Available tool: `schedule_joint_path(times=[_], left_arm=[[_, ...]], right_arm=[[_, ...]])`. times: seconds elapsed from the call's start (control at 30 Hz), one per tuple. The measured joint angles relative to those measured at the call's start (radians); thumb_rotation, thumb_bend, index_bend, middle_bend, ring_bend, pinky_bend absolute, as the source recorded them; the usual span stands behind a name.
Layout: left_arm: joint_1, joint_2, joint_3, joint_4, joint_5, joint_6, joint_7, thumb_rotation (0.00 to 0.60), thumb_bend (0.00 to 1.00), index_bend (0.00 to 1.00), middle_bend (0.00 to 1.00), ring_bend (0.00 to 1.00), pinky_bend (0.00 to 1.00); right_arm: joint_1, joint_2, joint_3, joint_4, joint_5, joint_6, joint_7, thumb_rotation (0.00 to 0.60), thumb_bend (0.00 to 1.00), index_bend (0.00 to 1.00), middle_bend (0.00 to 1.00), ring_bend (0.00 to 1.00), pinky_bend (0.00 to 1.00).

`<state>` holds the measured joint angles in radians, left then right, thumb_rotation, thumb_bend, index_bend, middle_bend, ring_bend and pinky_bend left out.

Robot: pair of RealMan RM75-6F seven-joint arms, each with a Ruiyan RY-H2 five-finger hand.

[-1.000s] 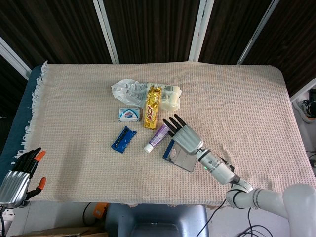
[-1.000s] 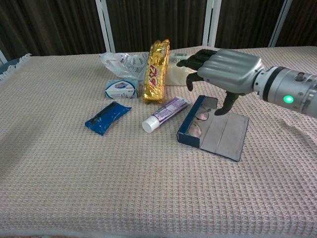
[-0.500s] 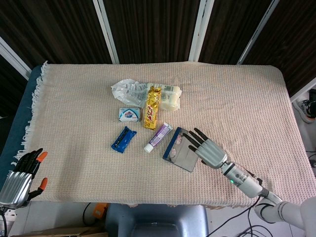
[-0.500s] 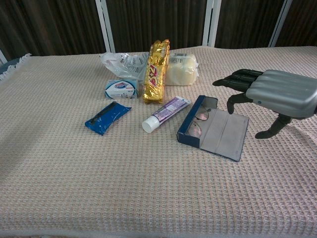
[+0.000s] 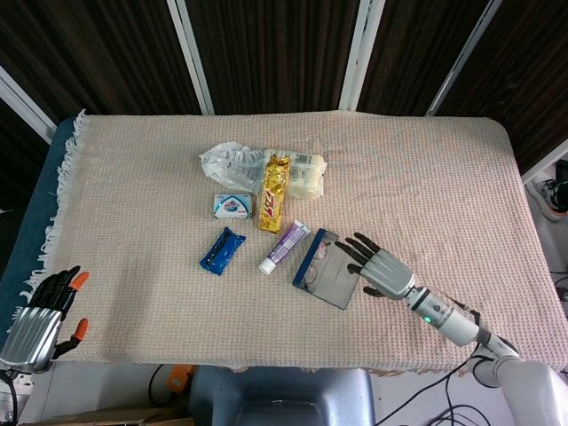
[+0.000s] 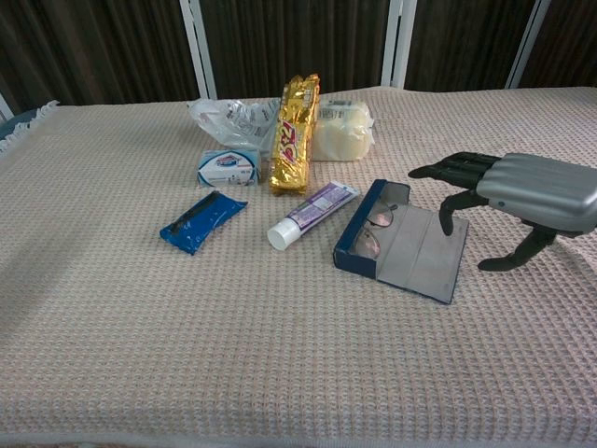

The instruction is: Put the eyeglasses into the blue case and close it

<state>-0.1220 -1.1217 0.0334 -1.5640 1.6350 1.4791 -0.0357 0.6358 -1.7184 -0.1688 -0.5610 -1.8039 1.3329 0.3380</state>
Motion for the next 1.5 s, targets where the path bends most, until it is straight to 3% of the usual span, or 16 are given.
schedule_joint_path(times=[0.43, 1.2, 1.5], left_arm=[[-0.005, -0.005, -0.003, -0.003, -0.008, -0.010, 0.016, 0.600, 0.43, 0.00, 0.00, 0.00, 0.10], [-0.002, -0.003, -0.003, 0.000, -0.005, 0.000, 0.011, 0.600, 0.43, 0.00, 0.00, 0.00, 0.10], [0.001, -0.006, -0.007, -0.001, -0.012, 0.004, 0.017, 0.600, 0.43, 0.00, 0.00, 0.00, 0.10]], right_arm=[[0.026, -0.062, -0.034, 0.133, -0.036, -0.026, 0.034, 0.600, 0.33, 0.54, 0.11, 0.00, 0.00], [0.028, -0.110, -0.016, 0.172, -0.013, -0.015, -0.013, 0.600, 0.34, 0.52, 0.11, 0.00, 0.00], [0.017, -0.154, 0.000, 0.222, 0.002, 0.013, -0.013, 0.600, 0.41, 0.52, 0.11, 0.00, 0.00]])
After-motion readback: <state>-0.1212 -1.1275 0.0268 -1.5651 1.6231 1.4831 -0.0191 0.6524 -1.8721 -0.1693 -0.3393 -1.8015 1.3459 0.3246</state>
